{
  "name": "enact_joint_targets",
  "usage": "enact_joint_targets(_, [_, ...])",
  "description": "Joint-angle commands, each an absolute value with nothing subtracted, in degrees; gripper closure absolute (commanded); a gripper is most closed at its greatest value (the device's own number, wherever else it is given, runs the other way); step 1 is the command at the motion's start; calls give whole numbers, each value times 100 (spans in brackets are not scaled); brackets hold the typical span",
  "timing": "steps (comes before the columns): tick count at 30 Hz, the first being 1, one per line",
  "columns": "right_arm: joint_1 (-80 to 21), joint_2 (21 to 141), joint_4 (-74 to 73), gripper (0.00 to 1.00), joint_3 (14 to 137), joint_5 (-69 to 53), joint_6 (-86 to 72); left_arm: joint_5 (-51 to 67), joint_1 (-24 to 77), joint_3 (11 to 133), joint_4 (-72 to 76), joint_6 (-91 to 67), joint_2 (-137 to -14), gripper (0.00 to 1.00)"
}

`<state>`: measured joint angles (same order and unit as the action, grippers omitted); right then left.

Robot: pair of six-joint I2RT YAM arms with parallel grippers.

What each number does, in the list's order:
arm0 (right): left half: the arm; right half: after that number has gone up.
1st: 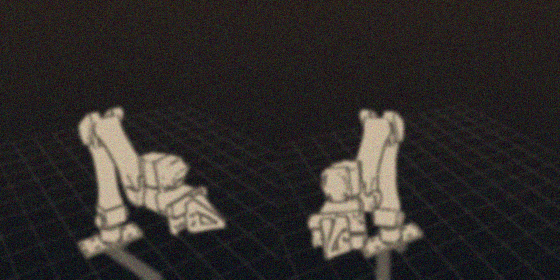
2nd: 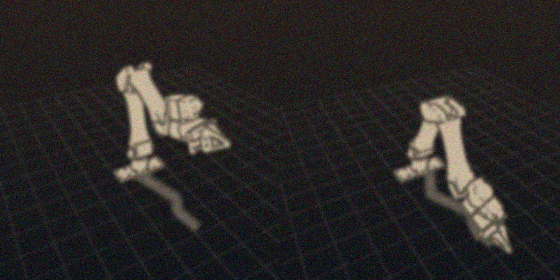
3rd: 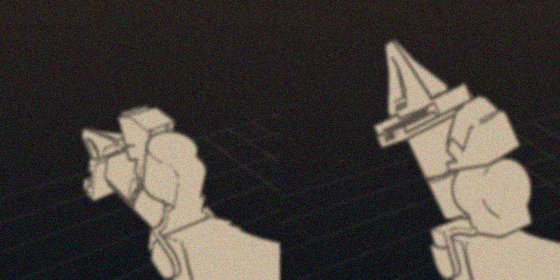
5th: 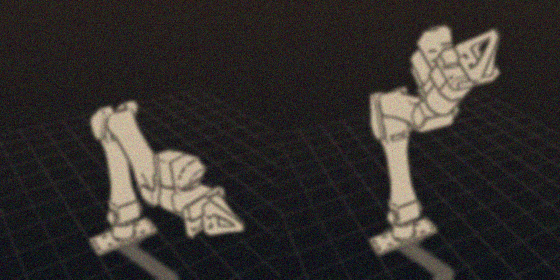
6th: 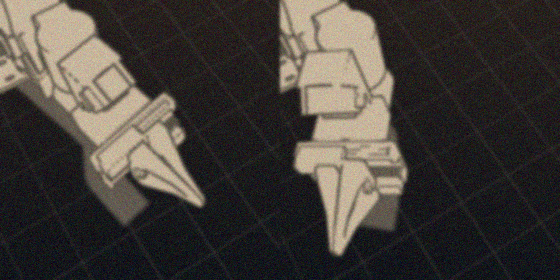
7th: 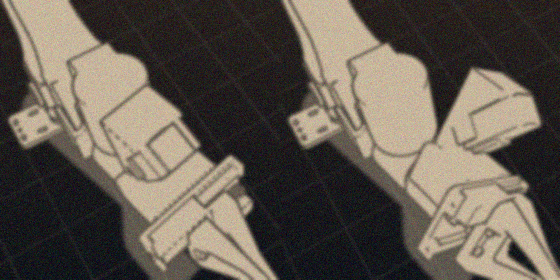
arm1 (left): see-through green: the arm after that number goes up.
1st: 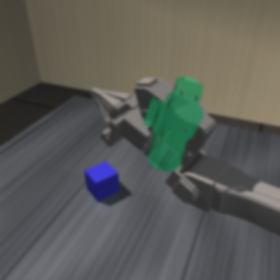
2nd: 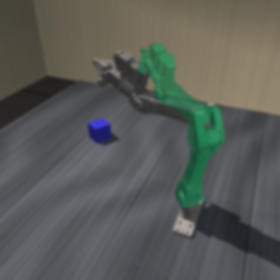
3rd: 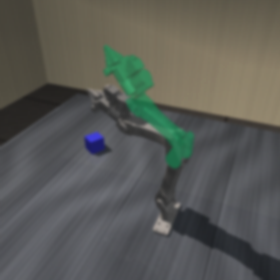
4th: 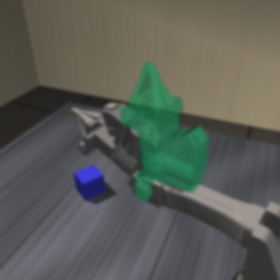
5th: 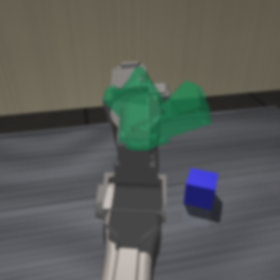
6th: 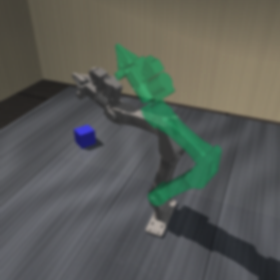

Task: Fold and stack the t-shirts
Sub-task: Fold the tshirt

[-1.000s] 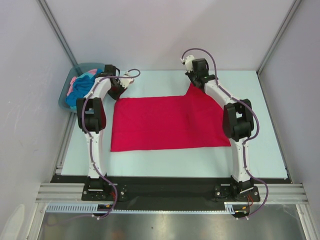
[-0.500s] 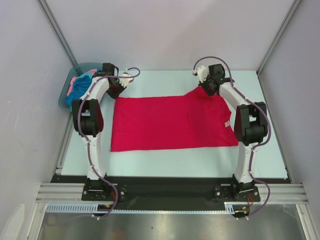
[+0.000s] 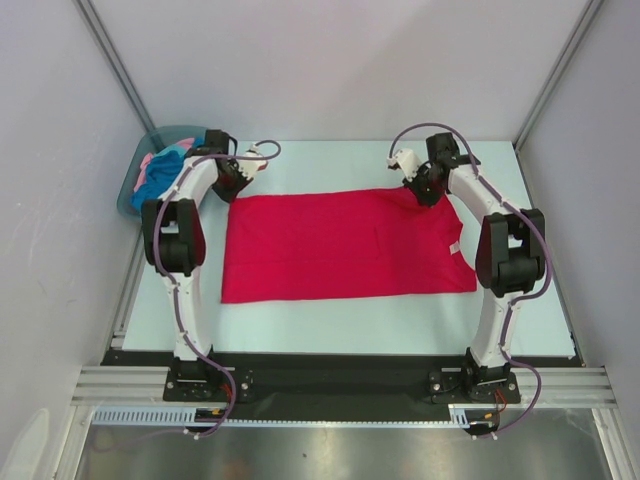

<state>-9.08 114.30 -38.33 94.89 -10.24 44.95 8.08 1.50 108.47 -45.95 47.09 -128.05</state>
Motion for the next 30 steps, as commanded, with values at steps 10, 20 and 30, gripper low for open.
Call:
enact_joint_targets(10, [-510, 11276, -4210, 100, 9202, -818, 5238, 782, 193, 10688, -4509, 4939, -12138, 100])
enact_joint_targets(20, [-211, 11276, -4025, 100, 9097, -545, 5458, 712, 193, 10486, -4421, 5001, -11971, 100])
enact_joint_targets(30, [-106, 11241, -3999, 100, 9105, -413, 5607, 800, 193, 10354, -4254, 4992, -11769, 100])
